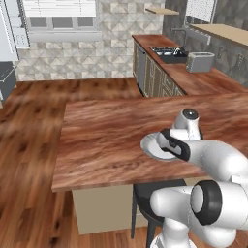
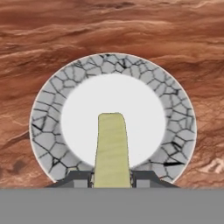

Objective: Retrieve the butter from the fridge and place it on a plate on the dining table. Then retrieve the butter knife by the fridge and place it near the plate.

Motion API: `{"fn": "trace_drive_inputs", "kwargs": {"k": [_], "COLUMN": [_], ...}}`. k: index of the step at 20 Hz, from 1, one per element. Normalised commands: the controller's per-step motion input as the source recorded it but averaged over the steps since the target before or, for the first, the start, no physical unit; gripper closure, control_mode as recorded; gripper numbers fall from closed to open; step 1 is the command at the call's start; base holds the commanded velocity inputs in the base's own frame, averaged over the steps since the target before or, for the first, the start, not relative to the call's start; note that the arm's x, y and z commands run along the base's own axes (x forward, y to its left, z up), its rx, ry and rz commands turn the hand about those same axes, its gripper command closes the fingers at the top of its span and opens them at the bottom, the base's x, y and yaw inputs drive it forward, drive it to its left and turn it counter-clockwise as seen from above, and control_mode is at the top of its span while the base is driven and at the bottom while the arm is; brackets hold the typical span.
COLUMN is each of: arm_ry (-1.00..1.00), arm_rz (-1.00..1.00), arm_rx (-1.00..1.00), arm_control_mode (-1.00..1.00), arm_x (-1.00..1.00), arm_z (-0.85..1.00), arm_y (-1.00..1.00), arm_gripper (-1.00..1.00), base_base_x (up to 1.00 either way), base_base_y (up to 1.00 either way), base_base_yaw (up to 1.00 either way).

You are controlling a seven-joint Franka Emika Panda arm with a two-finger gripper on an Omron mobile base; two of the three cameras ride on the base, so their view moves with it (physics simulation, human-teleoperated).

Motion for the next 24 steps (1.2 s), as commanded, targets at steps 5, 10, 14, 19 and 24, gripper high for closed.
{"fn": "trace_drive_inputs", "kwargs": {"k": [5, 10, 14, 19, 24], "arm_ry": [0.02, 0.0, 0.0, 0.0, 0.0], "arm_rz": [0.0, 0.0, 0.0, 0.0, 0.0], "arm_rx": [0.0, 0.0, 0.0, 0.0, 0.0], "arm_control_mode": [-1.0, -1.0, -1.0, -1.0, -1.0], "arm_x": [0.09, 0.05, 0.08, 0.13, 0.12], "arm_z": [-0.17, -0.22, -0.31, -0.21, -0.15], "arm_y": [0.0, 0.0, 0.0, 0.0, 0.0], "arm_gripper": [1.0, 1.0, 1.0, 1.0, 1.0], "base_base_x": [0.0, 0.0, 0.0, 0.0, 0.0], "base_base_y": [0.0, 0.0, 0.0, 0.0, 0.0], "base_base_yaw": [0.0, 0.0, 0.0, 0.0, 0.0]}}
